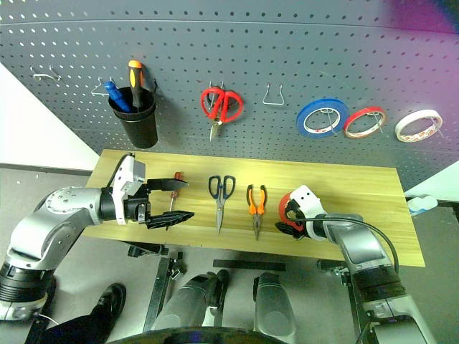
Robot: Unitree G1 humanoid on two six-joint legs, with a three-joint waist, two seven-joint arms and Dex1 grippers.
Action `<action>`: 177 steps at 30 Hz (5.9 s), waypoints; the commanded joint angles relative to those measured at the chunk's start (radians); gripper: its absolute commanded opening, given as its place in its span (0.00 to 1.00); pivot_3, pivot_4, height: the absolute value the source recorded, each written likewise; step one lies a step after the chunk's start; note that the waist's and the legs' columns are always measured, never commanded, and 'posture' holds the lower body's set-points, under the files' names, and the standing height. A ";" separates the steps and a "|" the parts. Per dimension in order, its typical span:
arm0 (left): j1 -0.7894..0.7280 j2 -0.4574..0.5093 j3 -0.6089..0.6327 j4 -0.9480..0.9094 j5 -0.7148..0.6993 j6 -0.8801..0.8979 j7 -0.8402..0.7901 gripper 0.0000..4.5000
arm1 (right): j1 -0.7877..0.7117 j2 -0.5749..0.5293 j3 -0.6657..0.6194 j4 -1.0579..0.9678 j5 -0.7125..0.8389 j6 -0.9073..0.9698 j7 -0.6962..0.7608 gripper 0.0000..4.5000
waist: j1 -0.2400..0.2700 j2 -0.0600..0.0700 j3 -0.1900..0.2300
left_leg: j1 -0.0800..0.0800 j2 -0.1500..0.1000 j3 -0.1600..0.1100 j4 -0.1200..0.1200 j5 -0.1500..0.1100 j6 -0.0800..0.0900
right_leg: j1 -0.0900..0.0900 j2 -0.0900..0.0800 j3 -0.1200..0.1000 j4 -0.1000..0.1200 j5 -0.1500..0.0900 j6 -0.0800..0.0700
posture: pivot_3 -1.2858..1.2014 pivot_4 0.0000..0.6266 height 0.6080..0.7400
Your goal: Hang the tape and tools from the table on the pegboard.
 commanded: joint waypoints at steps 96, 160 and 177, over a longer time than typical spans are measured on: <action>-0.173 -0.095 -0.050 0.190 0.104 -0.197 -0.079 1.00 | 0.036 0.117 -0.567 -0.146 0.448 -0.441 -0.164 0.15 | -0.057 0.015 -0.042 | 0.002 0.008 0.004 0.014 0.006 -0.008 | 0.001 0.010 0.002 0.016 0.006 -0.007 | 0.44 0.16 1.00; 0.196 0.080 0.253 -0.053 0.008 -0.085 0.055 1.00 | -0.032 0.433 -0.038 -0.298 0.114 0.250 -0.599 1.00 | 0.008 0.012 -0.040 | 0.002 0.012 0.005 0.010 0.005 -0.010 | -0.005 0.014 0.006 0.015 0.007 -0.014 | 0.51 0.32 1.00; 0.238 0.098 0.272 -0.132 -0.033 -0.042 0.088 1.00 | -0.229 0.634 -0.130 -0.029 0.019 0.361 -0.799 1.00 | 0.006 0.009 -0.030 | 0.002 0.012 0.005 -0.001 0.007 -0.011 | -0.009 0.014 0.006 0.012 0.008 -0.013 | 0.53 0.33 1.00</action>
